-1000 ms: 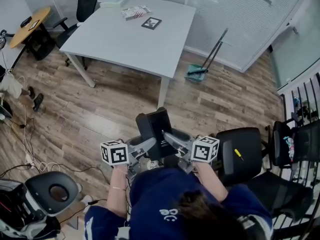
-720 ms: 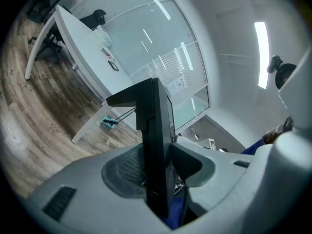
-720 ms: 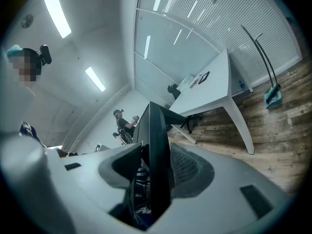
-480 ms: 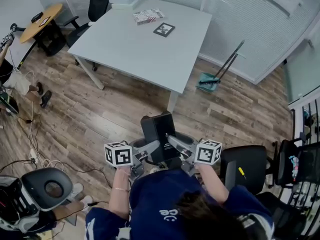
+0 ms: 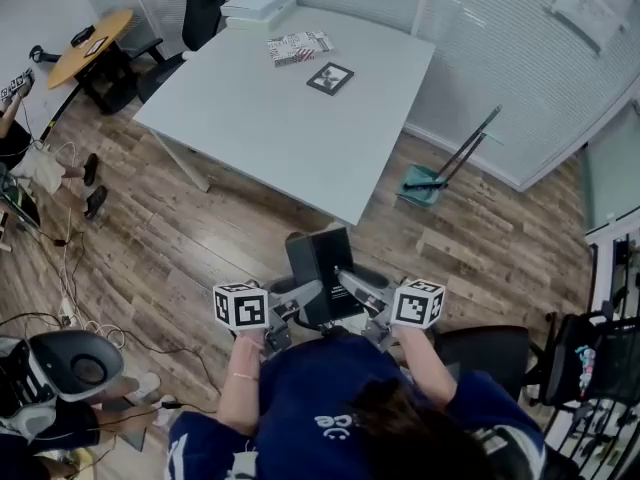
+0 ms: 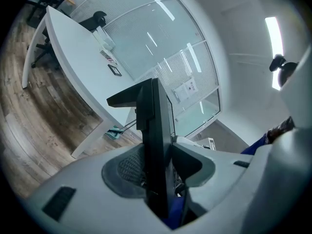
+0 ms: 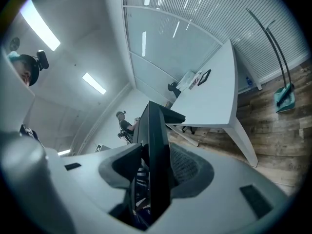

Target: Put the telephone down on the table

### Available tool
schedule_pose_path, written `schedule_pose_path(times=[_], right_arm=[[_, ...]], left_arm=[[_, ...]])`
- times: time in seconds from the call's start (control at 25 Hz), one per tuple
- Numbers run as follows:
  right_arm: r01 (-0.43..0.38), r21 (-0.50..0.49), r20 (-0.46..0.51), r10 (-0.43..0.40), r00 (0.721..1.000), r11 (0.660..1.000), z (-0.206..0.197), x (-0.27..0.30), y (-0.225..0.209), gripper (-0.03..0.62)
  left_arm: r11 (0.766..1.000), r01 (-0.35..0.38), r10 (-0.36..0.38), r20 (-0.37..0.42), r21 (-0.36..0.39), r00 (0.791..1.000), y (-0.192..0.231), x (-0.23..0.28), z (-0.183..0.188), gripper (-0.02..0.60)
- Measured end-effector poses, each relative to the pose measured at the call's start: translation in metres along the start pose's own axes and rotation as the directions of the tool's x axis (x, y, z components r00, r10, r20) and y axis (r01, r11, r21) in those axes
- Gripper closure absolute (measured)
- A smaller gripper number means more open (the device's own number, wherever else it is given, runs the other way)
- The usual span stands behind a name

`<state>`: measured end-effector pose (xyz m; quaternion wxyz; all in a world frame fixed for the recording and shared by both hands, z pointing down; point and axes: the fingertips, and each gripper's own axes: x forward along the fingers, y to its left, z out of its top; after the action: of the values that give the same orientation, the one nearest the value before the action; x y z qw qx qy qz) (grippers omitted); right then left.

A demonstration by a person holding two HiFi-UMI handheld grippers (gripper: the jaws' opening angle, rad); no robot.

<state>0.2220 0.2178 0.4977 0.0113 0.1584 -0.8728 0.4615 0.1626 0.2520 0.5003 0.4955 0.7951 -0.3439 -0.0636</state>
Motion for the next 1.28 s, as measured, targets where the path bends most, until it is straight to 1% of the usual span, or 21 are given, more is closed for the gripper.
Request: schedule_pose_path(times=[0.16,0.4,0.64,0.8,1.0,1.28], right_arm=[[-0.013,0.000,-0.006,0.013,1.000,1.000,0.026,0.002,-0.020,0.405],[-0.020,0.002,-0.022,0.020,1.000,1.000,0.052,0.007,-0.041,0.405],[0.003,0.016,-0.020,-0.003,1.000,1.000,0.062,0.014,-0.055,0.405],[0.019,0.026,0.009,-0.019,1.000,0.999,0.072,0.027,-0.062,0.407],[0.065,0.038,0.058,-0.067,0.996,0.997,0.097,0.060,-0.077,0.407],[0.114,0.076,0.126,-0.122,0.984,0.991,0.135,0.137,-0.087,0.407]], left_arm=[[1.000,-0.009,0.009,0.005,-0.004,1.000,0.006,0.025,0.019,0.408],[1.000,-0.021,0.021,0.017,-0.014,1.000,0.015,0.049,0.040,0.408],[0.999,-0.008,0.008,0.005,-0.040,1.000,0.026,0.061,0.050,0.408],[0.999,0.012,-0.012,-0.012,-0.031,1.000,0.038,0.064,0.066,0.408],[0.998,0.053,-0.054,-0.057,-0.023,0.997,0.064,0.070,0.106,0.408],[0.995,0.104,-0.102,-0.160,0.004,0.982,0.113,0.057,0.185,0.408]])
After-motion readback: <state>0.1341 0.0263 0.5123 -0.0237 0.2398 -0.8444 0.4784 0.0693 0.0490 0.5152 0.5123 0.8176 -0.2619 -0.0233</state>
